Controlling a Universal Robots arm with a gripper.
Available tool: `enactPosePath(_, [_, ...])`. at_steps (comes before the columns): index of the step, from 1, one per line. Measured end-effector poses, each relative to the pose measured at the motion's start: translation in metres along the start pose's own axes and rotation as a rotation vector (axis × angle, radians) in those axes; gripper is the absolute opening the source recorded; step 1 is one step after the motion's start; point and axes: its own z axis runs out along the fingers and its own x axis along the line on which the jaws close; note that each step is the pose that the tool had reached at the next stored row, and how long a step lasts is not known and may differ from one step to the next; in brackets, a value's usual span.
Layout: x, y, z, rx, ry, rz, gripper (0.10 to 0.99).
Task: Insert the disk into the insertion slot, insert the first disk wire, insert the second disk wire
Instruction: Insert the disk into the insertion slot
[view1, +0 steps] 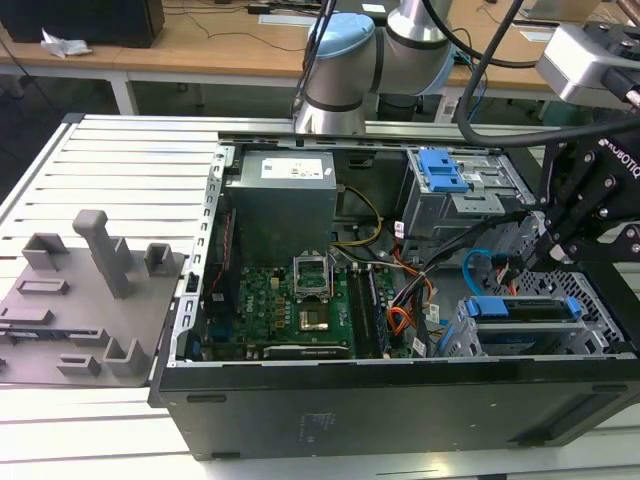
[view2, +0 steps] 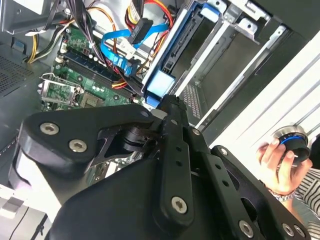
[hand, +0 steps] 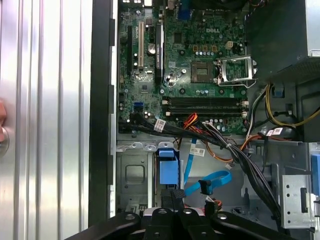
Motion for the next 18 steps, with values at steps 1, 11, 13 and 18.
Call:
enactPosePath(1, [-0.0007,-0.0043,-0.0002,0.000,0.0000,0.000,0.106])
enactPosePath(11, [-0.0014,-0.0130,0.0087,-0.001,0.0001,0.000,0.106])
enactPosePath(13, [-0.0013,-0.0135,0.0126,-0.001,-0.0001,0.000,0.106])
enactPosePath(18, [-0.0011,-0.0145,0.0217,-0.001,0.0001,0.000,0.106])
